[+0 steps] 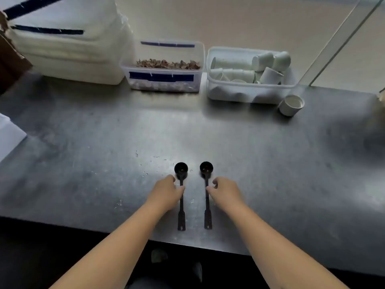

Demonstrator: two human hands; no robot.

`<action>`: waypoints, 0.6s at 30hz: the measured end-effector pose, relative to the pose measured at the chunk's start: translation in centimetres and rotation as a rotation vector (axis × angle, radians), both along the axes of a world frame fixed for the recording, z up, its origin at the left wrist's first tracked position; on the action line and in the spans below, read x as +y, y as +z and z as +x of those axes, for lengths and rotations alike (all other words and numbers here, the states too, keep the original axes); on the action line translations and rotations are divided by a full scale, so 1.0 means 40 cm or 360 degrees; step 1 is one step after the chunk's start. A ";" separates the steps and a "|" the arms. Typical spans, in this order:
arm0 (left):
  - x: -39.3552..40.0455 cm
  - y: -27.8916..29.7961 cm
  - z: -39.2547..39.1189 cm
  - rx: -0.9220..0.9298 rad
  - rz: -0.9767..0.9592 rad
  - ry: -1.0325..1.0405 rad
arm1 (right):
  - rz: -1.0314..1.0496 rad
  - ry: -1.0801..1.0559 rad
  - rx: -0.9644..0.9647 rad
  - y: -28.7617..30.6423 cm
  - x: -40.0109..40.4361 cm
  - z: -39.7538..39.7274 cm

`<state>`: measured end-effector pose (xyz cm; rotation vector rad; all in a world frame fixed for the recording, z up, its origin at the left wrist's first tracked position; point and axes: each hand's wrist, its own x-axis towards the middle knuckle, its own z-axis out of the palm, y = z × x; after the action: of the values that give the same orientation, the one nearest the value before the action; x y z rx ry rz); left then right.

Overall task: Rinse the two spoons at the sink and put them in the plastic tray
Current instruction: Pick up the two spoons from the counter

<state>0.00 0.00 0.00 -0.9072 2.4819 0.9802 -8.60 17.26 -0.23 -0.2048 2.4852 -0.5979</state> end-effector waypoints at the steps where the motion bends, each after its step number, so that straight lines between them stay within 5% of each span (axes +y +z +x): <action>1: 0.005 -0.008 -0.003 0.0018 0.0048 0.0055 | -0.0049 -0.0050 -0.0003 -0.006 -0.009 0.000; 12: 0.016 -0.053 -0.038 0.0103 -0.0056 0.0255 | -0.0078 -0.0088 0.0070 -0.043 -0.039 -0.020; 18: -0.004 -0.043 -0.032 0.0076 0.0172 0.0237 | -0.0364 -0.0303 -0.0221 -0.051 0.000 0.000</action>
<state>-1.29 -0.15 -1.72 -1.0573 2.4008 1.1850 -8.60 17.26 -2.26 -0.0116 2.3150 -0.9443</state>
